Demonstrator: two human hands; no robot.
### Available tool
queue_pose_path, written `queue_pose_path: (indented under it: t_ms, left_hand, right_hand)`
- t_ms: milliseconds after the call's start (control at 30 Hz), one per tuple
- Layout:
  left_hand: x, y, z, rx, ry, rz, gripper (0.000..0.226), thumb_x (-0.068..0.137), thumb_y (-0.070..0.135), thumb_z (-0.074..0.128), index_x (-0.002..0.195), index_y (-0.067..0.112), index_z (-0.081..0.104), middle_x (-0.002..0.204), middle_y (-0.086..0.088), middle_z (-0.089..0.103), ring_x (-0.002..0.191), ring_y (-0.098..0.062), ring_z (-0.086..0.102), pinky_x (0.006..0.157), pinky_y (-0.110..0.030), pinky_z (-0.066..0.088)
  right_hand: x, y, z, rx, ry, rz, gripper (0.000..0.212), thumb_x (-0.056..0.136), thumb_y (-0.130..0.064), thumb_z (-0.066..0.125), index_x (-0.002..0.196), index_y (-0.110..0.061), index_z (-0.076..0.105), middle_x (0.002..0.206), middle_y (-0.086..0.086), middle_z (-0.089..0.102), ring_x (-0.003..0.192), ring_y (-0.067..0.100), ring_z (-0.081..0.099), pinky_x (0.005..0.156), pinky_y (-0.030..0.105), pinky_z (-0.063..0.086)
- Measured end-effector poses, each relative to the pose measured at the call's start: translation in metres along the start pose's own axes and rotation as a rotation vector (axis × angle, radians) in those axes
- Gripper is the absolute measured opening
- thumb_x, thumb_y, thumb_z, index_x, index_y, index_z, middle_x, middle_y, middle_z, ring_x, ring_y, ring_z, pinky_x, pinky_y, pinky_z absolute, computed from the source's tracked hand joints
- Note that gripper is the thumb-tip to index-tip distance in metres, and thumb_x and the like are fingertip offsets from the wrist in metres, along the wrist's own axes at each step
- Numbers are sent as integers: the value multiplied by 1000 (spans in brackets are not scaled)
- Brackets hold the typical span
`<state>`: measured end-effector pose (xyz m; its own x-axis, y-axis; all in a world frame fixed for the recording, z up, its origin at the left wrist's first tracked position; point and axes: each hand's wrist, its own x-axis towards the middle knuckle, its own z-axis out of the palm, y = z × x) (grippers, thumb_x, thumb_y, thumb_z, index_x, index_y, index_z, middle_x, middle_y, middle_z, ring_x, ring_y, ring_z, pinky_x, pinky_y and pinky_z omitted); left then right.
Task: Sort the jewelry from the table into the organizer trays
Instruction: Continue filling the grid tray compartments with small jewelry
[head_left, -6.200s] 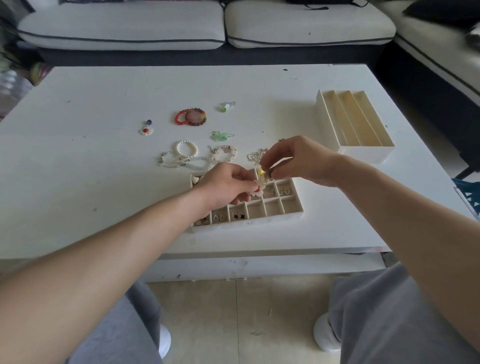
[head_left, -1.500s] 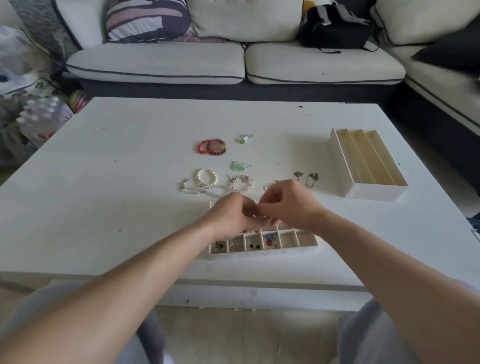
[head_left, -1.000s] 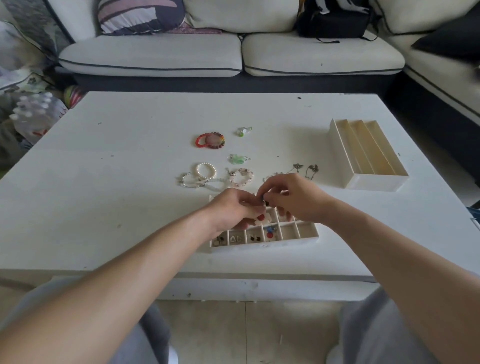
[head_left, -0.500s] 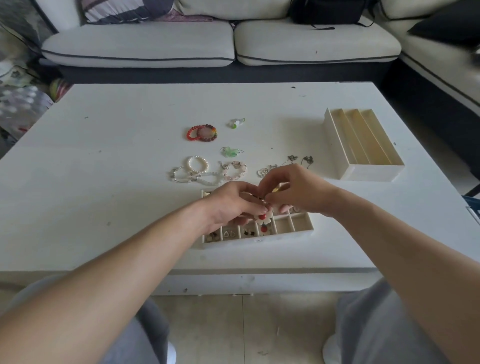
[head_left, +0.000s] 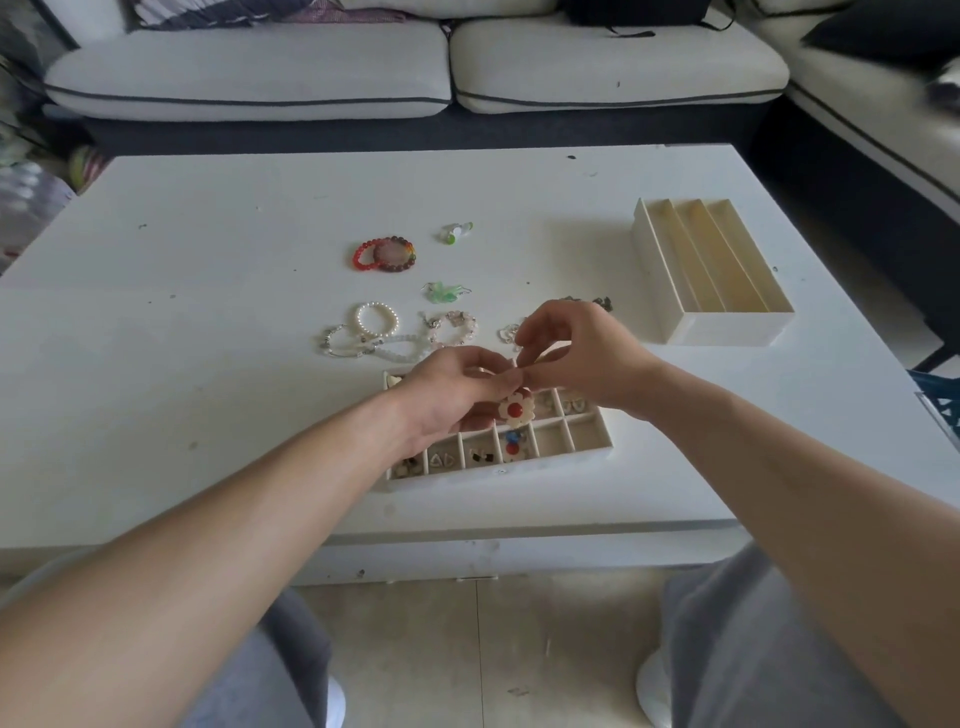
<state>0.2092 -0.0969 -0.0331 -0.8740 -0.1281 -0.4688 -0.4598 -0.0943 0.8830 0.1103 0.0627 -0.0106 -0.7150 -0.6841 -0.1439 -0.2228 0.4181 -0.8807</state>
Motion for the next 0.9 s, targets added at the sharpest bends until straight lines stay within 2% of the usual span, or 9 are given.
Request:
queue_pose_path:
  t_ms: [133,200,267,333,400,467,600,733,900]
  left_hand:
    - [1,0,-3,5,31,39,13,88,12,74,92,13,62,93,-15,76,73,-20,69,59,-25,52]
    - [3,-1,-7,4,55,44,13,89,8,74,93,12,62,92,-18,76,68,-19,65,58,-25,50]
    - [4,-3,-10,6,87,36,13,91,6,72,99,10,63,93,-17,76,67,-18,65,62,-27,52]
    - [4,-5,-13,0,107,31,14,93,4,69,106,10,64,87,-12,75,66,-18,65,62,-27,54]
    - [4,-6,-14,14,103,37,15,95,3,66,107,12,68,81,-7,73,64,-17,66,60,-26,55]
    - [4,-9,-15,33,107,38,15,95,3,67,105,14,70,81,-5,73,65,-16,67,60,-27,56]
    - [5,-12,-18,69,131,41,12,93,7,70,100,17,70,88,-8,73,77,-21,68,66,-32,56]
    - [4,-11,-20,110,163,54,11,93,8,70,102,15,71,90,-6,74,79,-21,68,70,-33,56]
    - [5,-10,-25,154,171,61,13,91,13,74,103,16,72,101,-10,77,87,-22,71,73,-33,54]
  right_hand:
    - [-1,3,3,102,26,-2,19,80,3,80,92,-5,67,87,7,72,74,16,74,67,23,59]
    - [0,6,5,185,24,89,9,89,-1,72,97,-2,67,84,9,73,74,20,75,70,29,61]
    - [4,13,6,-52,18,110,4,91,-9,70,95,-10,71,83,6,75,73,22,72,68,30,59]
    - [4,17,8,-383,-48,64,5,86,-16,72,86,-21,74,82,-5,72,77,18,67,69,23,52]
    - [0,17,15,-492,-153,48,6,81,-20,76,82,-25,75,80,-15,68,80,8,65,72,19,49]
    - [-5,15,23,-584,-217,48,8,78,-27,81,82,-27,74,78,-19,65,80,5,64,75,23,53]
    - [-9,15,36,-765,-173,40,21,74,-40,83,86,-33,67,91,-12,67,87,12,64,67,29,54]
    - [-11,18,48,-839,-117,-33,21,80,-27,76,91,-32,58,100,-8,63,92,20,62,69,33,53]
    - [-10,21,47,-759,-149,-21,21,83,-17,79,99,-28,71,102,-5,65,96,21,64,79,35,55]
